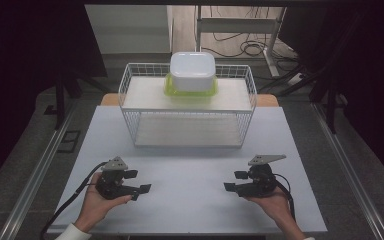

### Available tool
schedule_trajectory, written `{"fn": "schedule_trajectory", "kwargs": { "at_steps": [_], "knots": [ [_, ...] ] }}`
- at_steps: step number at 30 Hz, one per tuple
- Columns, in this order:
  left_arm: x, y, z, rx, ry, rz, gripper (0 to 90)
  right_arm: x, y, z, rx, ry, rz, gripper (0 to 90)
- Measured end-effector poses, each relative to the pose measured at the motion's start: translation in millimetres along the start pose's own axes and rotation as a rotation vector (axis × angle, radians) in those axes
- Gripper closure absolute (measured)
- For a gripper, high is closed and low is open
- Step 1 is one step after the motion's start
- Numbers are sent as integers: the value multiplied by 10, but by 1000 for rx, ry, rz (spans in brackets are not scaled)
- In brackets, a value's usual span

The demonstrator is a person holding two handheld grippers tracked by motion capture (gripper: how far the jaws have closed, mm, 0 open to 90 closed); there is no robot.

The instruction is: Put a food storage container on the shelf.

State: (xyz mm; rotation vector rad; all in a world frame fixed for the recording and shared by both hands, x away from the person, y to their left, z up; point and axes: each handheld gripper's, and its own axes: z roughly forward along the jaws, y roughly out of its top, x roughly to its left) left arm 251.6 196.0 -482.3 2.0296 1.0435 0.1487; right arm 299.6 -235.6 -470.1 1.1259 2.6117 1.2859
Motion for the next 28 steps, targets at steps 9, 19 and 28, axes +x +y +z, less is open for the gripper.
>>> {"fn": "schedule_trajectory", "kwargs": {
  "at_steps": [9, 19, 28],
  "knots": [
    [0, 6, -39, -30, 13, -10, 230, -21, -8, -50, -27, -34, -9, 305],
    [11, 16, -81, -54, 14, -22, 230, -66, -3, -148, -58, -46, 2, 305],
    [22, 21, -78, -55, 13, -28, 228, -67, 2, -161, -64, -42, 3, 300]
  ]
}}
